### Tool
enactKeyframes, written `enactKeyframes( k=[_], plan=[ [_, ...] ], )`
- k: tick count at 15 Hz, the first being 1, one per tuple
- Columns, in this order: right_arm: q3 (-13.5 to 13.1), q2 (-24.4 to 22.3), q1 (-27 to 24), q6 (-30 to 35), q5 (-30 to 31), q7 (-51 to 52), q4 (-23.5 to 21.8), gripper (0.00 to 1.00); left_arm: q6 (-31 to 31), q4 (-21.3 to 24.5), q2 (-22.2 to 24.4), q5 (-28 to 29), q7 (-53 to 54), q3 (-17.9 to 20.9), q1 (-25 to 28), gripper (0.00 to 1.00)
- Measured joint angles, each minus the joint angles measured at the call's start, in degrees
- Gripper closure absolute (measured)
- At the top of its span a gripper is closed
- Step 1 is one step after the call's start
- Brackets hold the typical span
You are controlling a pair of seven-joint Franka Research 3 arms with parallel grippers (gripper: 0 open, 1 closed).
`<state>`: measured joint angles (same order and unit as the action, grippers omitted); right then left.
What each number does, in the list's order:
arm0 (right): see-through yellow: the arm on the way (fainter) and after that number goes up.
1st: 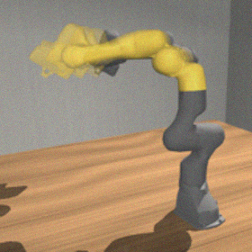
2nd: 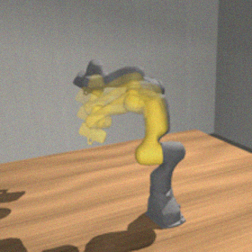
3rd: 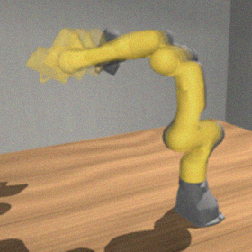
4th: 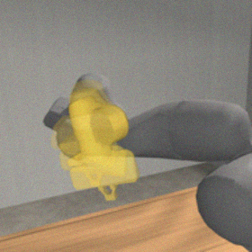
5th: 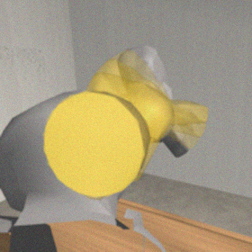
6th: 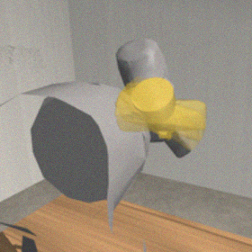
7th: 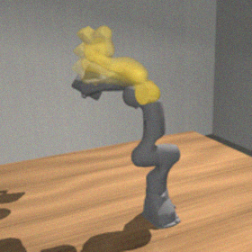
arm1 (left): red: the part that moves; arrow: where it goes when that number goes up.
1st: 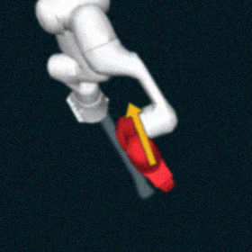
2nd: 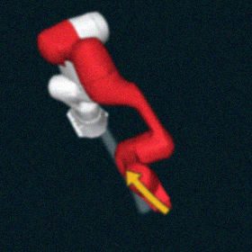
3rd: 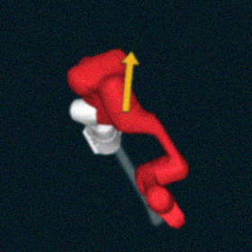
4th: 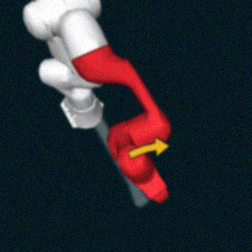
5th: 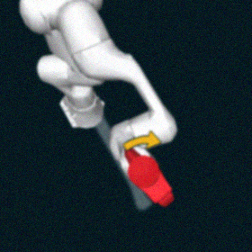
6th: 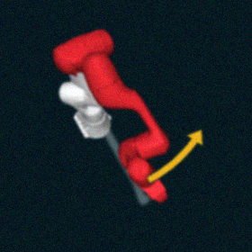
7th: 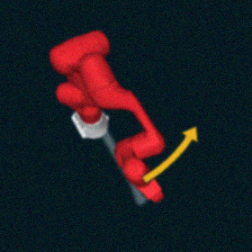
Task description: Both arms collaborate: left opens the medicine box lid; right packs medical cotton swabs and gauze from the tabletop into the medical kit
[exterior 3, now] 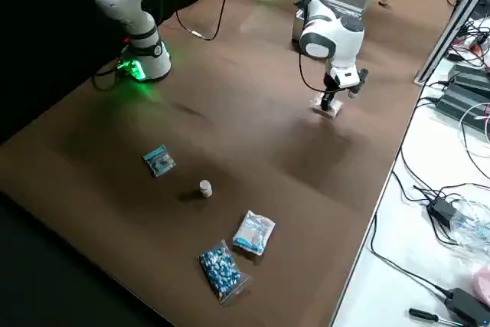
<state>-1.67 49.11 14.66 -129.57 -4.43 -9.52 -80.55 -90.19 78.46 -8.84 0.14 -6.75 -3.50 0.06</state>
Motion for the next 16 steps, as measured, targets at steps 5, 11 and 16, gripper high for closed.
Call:
enactKeyframes(
  k=[5,11,16],
  plan=[
    [1.24,-1.15,1.03,10.33,-0.43,-4.33,5.1,0.74,-0.02,0.0,0.0,0.0,0.0,0.0,0.0,0.0],
    [6.28,-4.33,5.42,18.58,-3.1,-18.4,11.37,0.76,-0.02,-0.01,0.0,0.0,0.0,0.0,0.0,0.0],
    [16.55,-5.09,6.41,18.36,-3.13,-29.25,12.67,0.76,-0.02,-0.01,0.0,0.0,-0.01,0.0,0.01,0.0]
  ],
)
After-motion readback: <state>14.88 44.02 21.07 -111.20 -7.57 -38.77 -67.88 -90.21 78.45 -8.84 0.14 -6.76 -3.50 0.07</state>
